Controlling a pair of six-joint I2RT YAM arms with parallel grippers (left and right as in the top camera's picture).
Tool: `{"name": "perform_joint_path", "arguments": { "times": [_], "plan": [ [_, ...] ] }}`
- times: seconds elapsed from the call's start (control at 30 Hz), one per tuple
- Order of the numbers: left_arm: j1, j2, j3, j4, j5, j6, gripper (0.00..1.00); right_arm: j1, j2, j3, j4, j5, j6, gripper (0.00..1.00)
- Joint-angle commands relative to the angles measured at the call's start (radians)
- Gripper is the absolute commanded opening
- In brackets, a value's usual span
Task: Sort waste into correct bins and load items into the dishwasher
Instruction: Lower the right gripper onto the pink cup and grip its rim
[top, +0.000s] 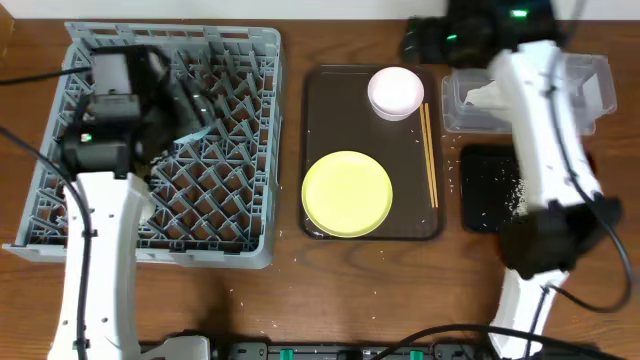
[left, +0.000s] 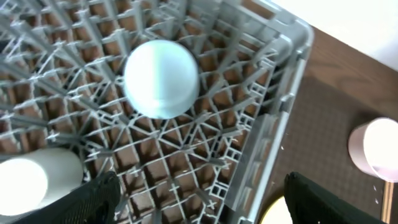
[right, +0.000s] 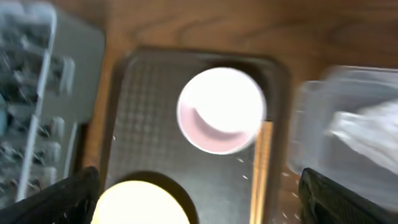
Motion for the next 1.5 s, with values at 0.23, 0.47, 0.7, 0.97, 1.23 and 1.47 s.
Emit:
{"name": "perform_joint_path", "arguments": {
  "times": [0.23,0.47,0.7,0.97,1.23,1.47],
  "plan": [
    [0.009,-0.010,0.013,-0.106,0.031,-0.028,0.90,0.117,0.237,-0.005,0.119,0.001,-0.092,0.99],
    [0.009,-0.008,0.013,-0.133,0.031,-0.028,0.91,0.163,0.312,-0.005,0.173,0.128,-0.088,0.95],
    [0.009,-0.008,0.013,-0.167,-0.002,-0.029,0.92,0.200,0.363,-0.005,0.188,0.272,-0.087,0.75],
    [0.051,-0.008,0.013,-0.193,-0.004,-0.029,0.93,0.200,0.419,-0.006,0.188,0.272,-0.064,0.67],
    [0.143,-0.008,0.013,-0.197,-0.003,-0.029,0.93,0.195,0.421,-0.003,0.188,0.257,-0.061,0.16],
    [0.219,-0.008,0.013,-0.200,-0.004,-0.028,0.93,0.203,0.396,0.053,0.112,0.257,-0.061,0.01]
  ]
}}
